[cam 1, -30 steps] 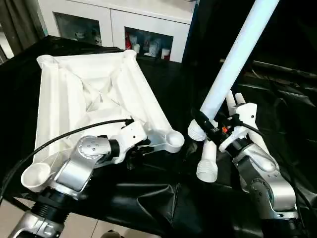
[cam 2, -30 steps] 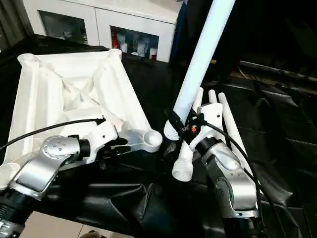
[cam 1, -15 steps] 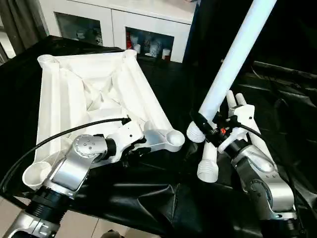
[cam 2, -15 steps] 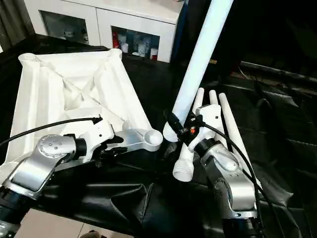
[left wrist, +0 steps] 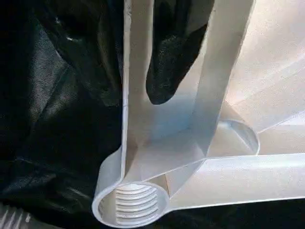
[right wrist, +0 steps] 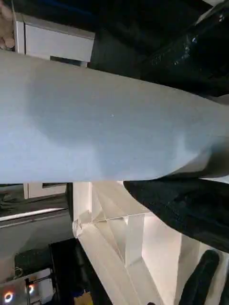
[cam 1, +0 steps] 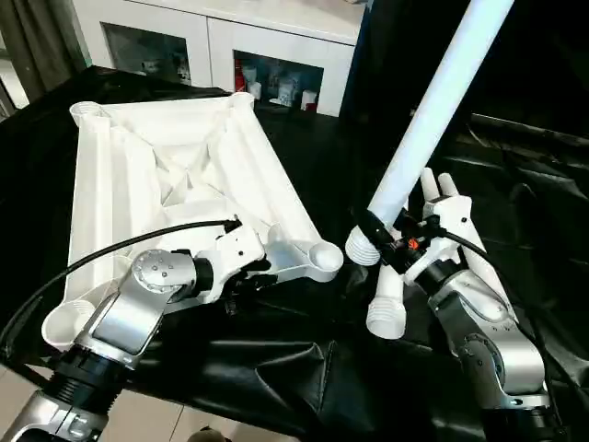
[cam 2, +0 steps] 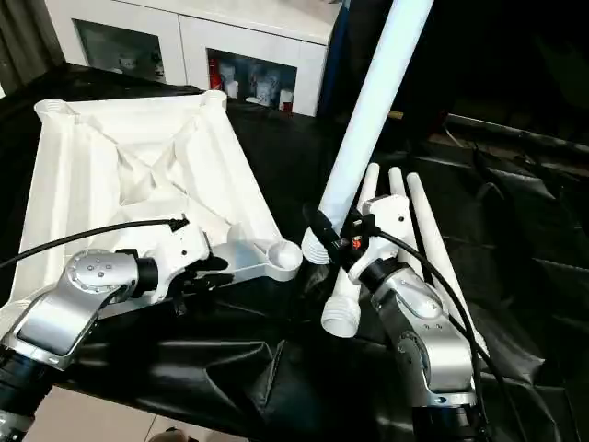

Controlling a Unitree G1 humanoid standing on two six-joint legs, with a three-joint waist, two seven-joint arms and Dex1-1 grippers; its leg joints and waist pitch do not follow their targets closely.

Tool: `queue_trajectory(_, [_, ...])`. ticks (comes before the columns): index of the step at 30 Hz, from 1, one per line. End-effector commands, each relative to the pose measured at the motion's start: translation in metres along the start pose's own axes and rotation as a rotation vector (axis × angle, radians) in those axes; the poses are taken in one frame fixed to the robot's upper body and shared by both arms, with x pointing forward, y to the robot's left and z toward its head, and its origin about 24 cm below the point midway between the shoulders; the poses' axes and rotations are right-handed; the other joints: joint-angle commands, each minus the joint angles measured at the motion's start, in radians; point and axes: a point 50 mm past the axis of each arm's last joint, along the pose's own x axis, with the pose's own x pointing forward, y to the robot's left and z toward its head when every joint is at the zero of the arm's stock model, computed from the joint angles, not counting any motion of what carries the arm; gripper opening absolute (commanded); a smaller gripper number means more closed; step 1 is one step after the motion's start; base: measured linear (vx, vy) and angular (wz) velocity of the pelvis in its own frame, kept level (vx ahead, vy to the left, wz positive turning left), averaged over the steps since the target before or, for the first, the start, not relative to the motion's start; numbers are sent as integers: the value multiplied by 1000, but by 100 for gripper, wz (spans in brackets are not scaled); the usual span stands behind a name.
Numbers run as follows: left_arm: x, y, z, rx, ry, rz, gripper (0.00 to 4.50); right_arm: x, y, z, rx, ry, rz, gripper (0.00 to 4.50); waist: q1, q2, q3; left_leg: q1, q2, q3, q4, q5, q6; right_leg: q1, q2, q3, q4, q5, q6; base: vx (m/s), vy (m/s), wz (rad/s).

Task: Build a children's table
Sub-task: Insert table leg to table base

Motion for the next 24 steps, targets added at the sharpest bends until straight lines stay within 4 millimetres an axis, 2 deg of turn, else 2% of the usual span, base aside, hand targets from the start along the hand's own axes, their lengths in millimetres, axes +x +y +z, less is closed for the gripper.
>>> queue_trajectory(1, [2,-1,1,-5,3,-24,86,1,-1,5,-19,-25,1,188,4,15,-65,13,36,-1,-74,-100,-5,42,-64,32,-65,51,-206,0,0,0])
queue_trajectory(6, [2,0,-1,-10,10,-43,47,5,0,6,-22,-27,11,188,3,14,-64,14,36,0,-74,-110,-7,41,-64,32,-66,32,-203,0,0,0])
queue_trajectory(12, [3,1,-1,-15,13,-58,2,6,0,7,-22,-29,15,188,3,14,-66,14,36,-1,-73,-95,-4,43,-64,31,-64,53,-206,0,0,0])
queue_trajectory(24, [1,0,2,13,5,-136,2,10,3,5,-8,-32,26,188,3,18,-67,14,36,-1,-73,-101,-7,42,-65,32,-63,54,-212,0,0,0])
